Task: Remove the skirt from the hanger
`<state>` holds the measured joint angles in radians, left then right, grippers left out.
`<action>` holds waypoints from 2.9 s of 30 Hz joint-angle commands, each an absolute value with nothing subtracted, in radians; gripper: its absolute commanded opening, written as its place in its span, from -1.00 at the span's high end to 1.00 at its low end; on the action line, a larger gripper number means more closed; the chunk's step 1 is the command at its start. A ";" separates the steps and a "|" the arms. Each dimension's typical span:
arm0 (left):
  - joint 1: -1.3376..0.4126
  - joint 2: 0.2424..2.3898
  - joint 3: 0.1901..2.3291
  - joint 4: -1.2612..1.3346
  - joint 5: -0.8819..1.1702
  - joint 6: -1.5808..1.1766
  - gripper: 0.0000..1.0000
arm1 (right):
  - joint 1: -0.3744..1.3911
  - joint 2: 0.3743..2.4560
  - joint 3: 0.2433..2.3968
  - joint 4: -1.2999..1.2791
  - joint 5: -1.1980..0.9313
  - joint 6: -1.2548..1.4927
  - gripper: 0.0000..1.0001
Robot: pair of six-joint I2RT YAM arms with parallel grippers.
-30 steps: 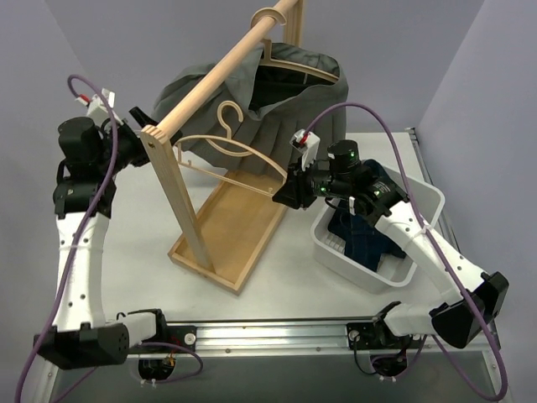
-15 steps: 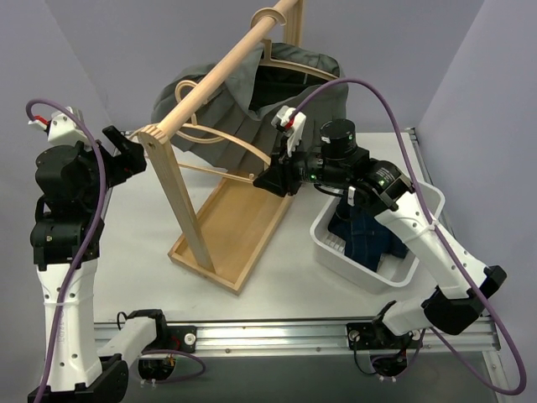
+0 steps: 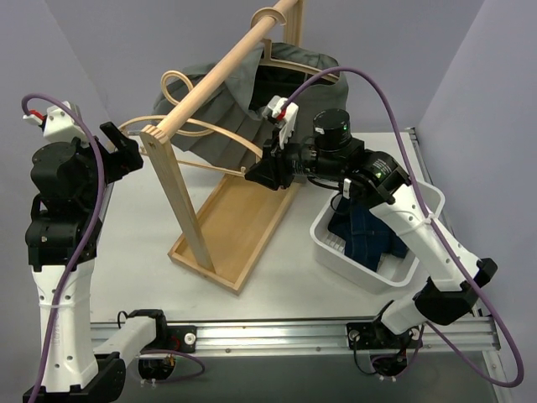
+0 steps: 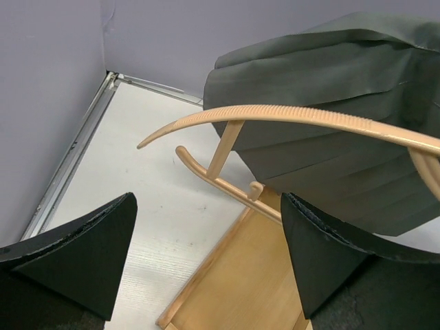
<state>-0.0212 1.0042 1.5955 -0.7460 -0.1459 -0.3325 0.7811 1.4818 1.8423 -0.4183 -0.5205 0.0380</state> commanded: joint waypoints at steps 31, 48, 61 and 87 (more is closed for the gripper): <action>-0.032 1.006 1.641 -0.719 -0.114 -0.307 -0.88 | 0.871 1.425 1.970 -0.462 -0.465 0.009 1.00; -0.032 1.005 1.647 -0.712 -0.103 -0.295 -0.88 | 0.953 1.322 1.810 -0.430 -0.384 0.029 1.00; -0.032 0.993 1.657 -0.703 0.000 -0.302 -0.91 | 0.959 1.186 1.552 -0.428 -0.328 0.078 1.00; -0.031 1.091 1.854 -0.749 -0.152 -0.247 -0.88 | 0.913 1.238 1.520 -0.491 0.268 0.242 -1.00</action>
